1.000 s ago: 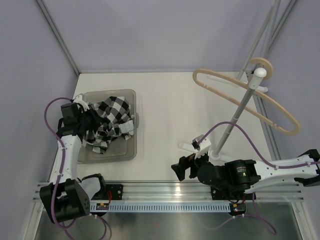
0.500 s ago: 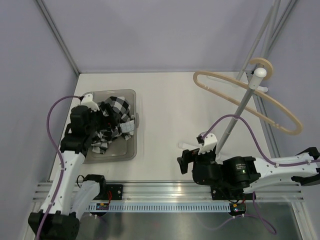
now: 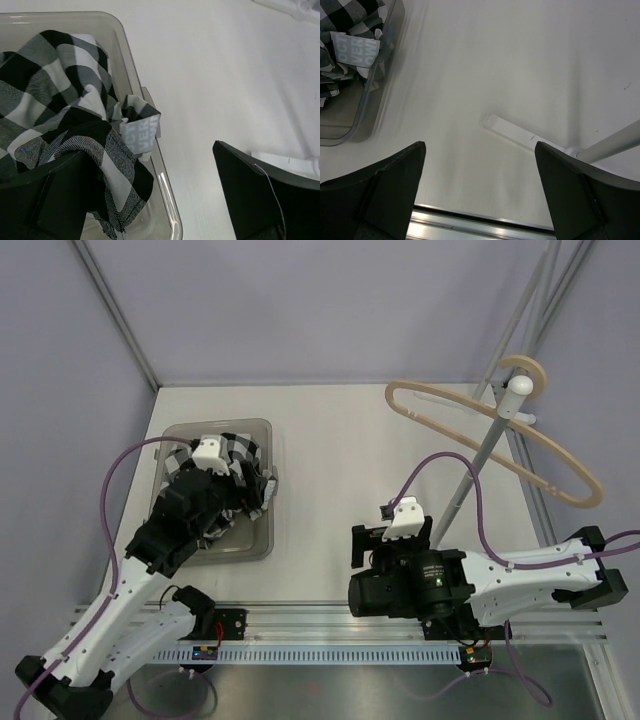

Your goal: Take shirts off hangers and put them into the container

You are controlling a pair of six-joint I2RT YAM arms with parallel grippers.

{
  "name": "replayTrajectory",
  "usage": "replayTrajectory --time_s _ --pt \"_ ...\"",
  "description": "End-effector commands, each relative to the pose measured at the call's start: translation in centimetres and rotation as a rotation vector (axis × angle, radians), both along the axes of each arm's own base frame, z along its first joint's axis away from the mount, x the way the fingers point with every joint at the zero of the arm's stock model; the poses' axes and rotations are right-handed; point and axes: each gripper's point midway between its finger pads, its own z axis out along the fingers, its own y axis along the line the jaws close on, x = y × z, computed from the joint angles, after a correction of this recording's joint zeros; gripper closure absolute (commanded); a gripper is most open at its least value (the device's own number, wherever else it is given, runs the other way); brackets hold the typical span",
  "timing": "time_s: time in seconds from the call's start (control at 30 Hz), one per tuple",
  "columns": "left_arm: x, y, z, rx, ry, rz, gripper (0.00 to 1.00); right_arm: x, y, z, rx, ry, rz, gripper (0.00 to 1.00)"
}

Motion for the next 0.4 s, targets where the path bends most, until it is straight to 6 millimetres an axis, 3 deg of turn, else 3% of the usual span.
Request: replayTrajectory --time_s 0.0,0.17,0.37 --pt "0.3 -0.4 3.4 0.026 -0.112 0.046 0.01 1.0 -2.1 2.9 -0.021 -0.116 -0.018 0.00" --pt "-0.8 -4.9 3.9 0.049 -0.125 -0.070 0.01 0.9 -2.0 3.3 0.024 -0.120 0.052 0.00" --pt "-0.9 -7.3 3.2 0.060 -0.127 -0.122 0.01 0.9 -2.5 3.4 0.061 -0.123 0.070 0.00"
